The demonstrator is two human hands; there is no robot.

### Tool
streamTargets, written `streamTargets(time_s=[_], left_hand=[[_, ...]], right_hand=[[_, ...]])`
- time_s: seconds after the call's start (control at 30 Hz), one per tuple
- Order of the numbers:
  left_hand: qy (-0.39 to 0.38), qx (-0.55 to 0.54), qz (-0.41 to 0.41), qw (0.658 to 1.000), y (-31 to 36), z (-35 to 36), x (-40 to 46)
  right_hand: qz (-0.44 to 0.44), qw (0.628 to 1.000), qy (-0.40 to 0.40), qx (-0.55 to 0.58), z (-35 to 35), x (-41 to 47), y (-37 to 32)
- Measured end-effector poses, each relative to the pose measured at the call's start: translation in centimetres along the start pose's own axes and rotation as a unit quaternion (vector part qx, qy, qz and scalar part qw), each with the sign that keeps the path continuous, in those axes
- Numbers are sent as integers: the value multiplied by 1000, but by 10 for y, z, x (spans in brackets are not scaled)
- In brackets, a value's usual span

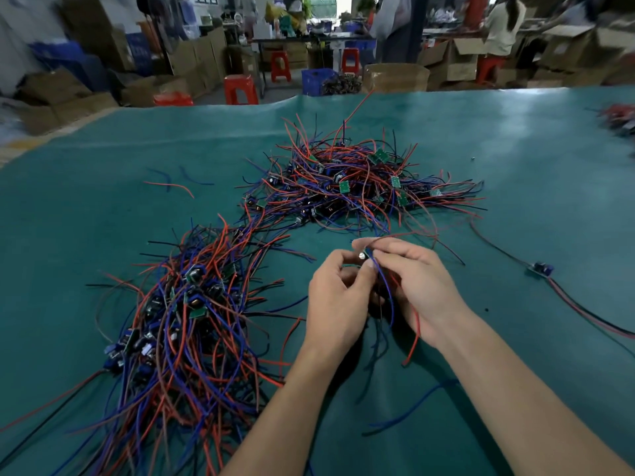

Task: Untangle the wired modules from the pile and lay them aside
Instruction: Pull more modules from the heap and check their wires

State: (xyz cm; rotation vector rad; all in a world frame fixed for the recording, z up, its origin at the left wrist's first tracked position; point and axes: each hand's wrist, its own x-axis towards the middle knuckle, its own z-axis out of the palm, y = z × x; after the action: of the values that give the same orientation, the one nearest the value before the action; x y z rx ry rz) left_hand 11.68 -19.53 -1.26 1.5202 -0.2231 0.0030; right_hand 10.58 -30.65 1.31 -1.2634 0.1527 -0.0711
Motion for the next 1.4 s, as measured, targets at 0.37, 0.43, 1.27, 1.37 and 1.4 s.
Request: streamTargets(time_s=[0.37, 0.43, 1.27, 1.37, 1.4], left_hand=[[60, 2, 19, 998, -3, -2, 3], [58, 54, 40, 996, -5, -1, 3], [0, 11, 14, 1000, 4, 1, -3], [6, 20, 12, 1000, 3, 1, -3], [0, 21, 8, 1000, 3, 1, -4]], right_hand=[[-32, 994, -100, 17, -23, 6, -4], [-61, 994, -89, 0, -29, 7, -5], [-18, 999, 39, -14, -23, -1, -17], [-65, 991, 72, -95, -29, 1, -15], [-83, 984, 83, -133, -29, 2, -14]])
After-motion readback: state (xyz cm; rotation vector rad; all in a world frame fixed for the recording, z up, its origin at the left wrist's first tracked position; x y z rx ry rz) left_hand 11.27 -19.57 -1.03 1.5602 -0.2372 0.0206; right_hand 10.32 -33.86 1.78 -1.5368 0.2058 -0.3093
